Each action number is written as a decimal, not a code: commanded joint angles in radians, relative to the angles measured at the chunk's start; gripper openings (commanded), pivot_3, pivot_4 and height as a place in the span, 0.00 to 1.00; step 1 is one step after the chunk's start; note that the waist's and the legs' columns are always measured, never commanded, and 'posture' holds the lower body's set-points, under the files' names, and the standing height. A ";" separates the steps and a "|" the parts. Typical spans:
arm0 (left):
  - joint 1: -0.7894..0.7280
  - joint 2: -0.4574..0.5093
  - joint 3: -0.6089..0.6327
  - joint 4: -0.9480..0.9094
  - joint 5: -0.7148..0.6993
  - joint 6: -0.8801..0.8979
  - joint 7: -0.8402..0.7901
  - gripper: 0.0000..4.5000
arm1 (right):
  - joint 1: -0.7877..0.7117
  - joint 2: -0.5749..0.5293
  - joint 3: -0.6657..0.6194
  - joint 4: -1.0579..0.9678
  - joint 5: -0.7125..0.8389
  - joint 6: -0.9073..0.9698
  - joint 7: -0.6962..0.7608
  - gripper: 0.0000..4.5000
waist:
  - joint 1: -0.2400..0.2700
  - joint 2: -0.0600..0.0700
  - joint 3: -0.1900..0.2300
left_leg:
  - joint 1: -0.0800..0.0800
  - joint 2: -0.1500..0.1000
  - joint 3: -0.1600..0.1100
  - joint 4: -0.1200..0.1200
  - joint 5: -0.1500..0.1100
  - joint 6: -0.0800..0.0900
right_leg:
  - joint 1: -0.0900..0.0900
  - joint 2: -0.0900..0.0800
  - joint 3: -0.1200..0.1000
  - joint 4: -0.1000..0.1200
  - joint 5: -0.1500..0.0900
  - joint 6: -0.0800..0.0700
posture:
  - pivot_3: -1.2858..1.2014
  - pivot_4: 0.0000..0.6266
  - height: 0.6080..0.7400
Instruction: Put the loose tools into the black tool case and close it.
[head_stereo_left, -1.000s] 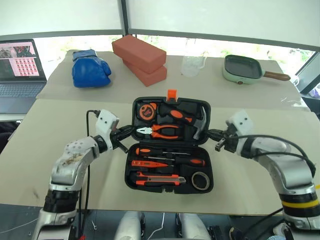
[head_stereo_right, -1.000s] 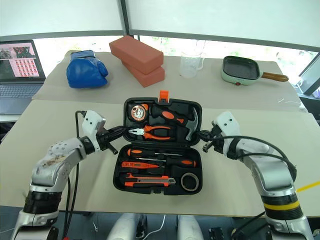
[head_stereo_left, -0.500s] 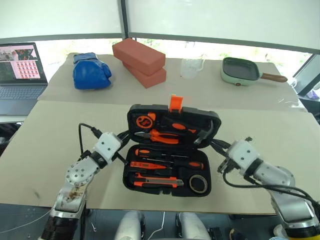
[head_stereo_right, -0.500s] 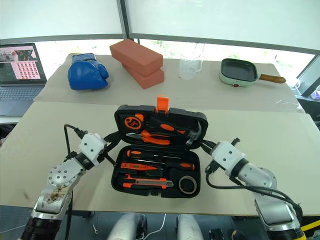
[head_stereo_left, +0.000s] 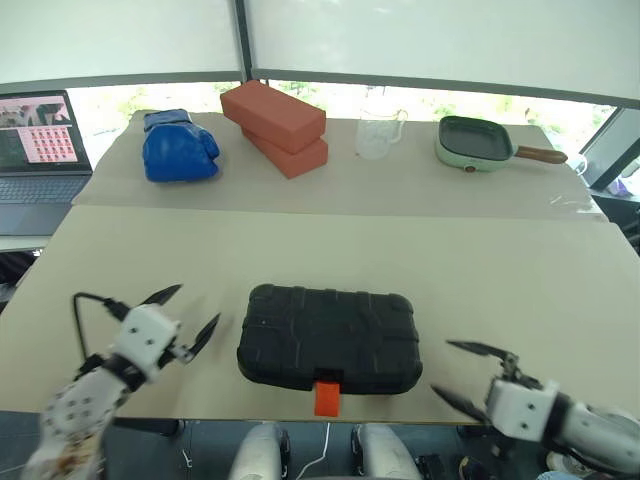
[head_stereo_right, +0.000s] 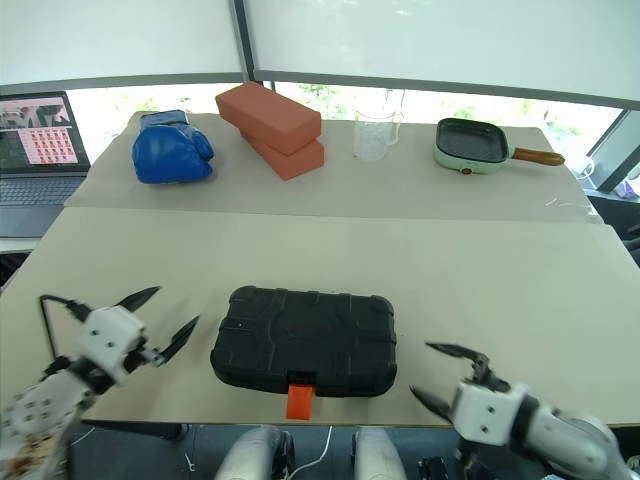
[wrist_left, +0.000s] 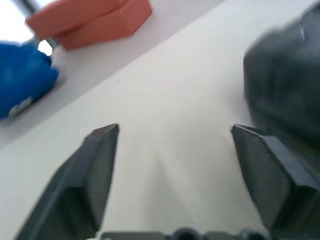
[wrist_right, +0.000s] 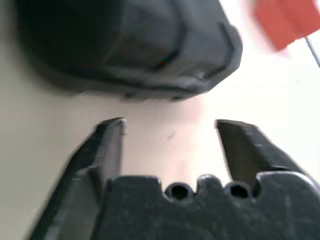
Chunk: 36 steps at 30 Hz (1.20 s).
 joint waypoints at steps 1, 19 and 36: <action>-0.025 0.068 0.046 -0.016 -0.109 0.146 -0.076 0.99 | 0.126 -0.084 -0.054 -0.112 0.212 0.148 0.188 0.99 | 0.011 0.000 0.000 | 0.004 0.001 0.000 0.000 0.000 -0.001 | 0.001 -0.001 -0.001 0.000 -0.005 -0.007 | 0.52 0.24 0.99; -0.889 0.091 -0.570 0.741 0.112 -0.008 -0.510 0.01 | -0.387 -0.057 0.218 -0.198 0.341 0.547 0.279 0.00 | 0.020 -0.003 -0.001 | 0.000 -0.002 0.004 0.003 -0.003 -0.002 | -0.001 0.003 -0.002 0.001 0.001 0.000 | 0.52 0.24 0.99; -0.929 0.164 -0.457 0.589 -0.046 0.131 -0.673 0.01 | -0.524 -0.004 0.092 -0.051 0.331 0.668 0.255 0.00 | 0.027 -0.002 0.000 | -0.005 -0.004 0.000 0.004 -0.003 -0.001 | -0.003 0.001 -0.003 0.001 0.001 0.002 | 0.52 0.24 0.99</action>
